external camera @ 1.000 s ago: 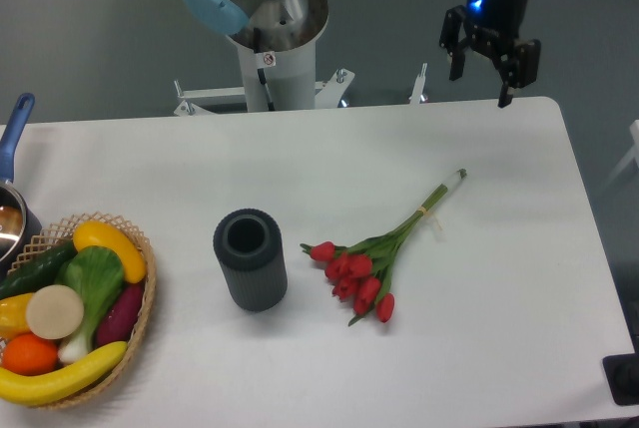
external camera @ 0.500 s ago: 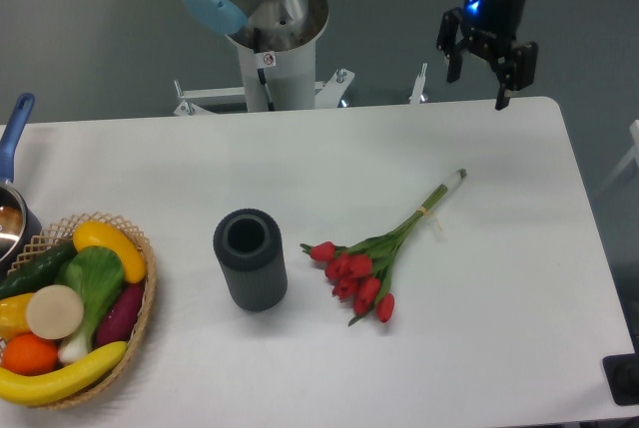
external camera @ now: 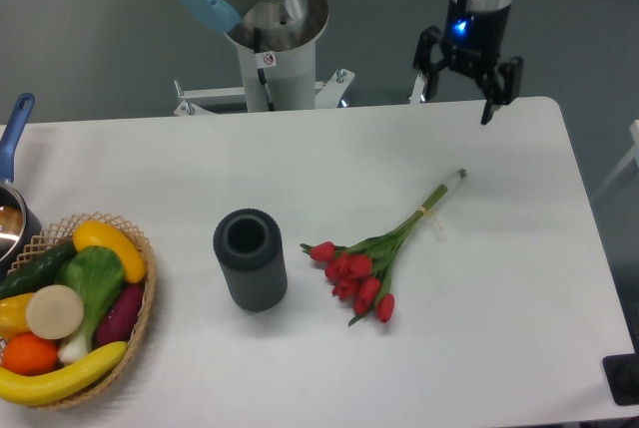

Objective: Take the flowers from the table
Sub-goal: 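Move the open gripper down toward the red tulip bouquet stems, then lower the gripper onto the tulip stems and close it around them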

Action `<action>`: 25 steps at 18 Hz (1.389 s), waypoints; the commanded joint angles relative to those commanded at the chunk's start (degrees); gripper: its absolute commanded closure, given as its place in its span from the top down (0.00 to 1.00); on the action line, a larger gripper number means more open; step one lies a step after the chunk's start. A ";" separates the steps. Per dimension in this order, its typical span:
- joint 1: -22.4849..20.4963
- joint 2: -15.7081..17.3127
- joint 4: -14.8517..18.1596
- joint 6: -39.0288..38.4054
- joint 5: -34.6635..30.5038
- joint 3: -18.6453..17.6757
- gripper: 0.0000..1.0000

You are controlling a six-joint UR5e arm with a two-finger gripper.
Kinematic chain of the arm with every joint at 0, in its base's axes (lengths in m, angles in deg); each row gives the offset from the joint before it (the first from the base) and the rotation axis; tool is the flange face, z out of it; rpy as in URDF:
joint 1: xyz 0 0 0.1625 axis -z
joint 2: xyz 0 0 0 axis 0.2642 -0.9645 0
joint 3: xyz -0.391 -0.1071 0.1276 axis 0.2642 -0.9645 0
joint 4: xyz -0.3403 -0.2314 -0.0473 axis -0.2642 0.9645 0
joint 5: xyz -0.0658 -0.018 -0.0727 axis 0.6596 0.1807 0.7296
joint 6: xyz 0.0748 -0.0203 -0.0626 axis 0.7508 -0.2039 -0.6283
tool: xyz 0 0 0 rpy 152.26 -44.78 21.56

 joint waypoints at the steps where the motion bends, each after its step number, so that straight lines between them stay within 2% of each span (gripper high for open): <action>1: 0.62 -0.79 0.09 -0.53 -0.09 0.00 1.00; 5: 4.74 -5.53 -0.61 -2.98 -0.09 0.09 1.00; 9: 8.00 -10.55 -7.28 -8.61 -0.44 0.26 1.00; 14: 8.89 -15.29 -9.31 -9.41 -0.97 1.49 1.00; 16: 8.97 -16.79 -11.24 -9.85 -0.97 1.76 1.00; 18: 9.50 -18.37 -11.34 -9.85 -1.05 2.81 1.00; 25: 9.59 -22.24 -11.87 -9.32 -1.75 2.81 1.00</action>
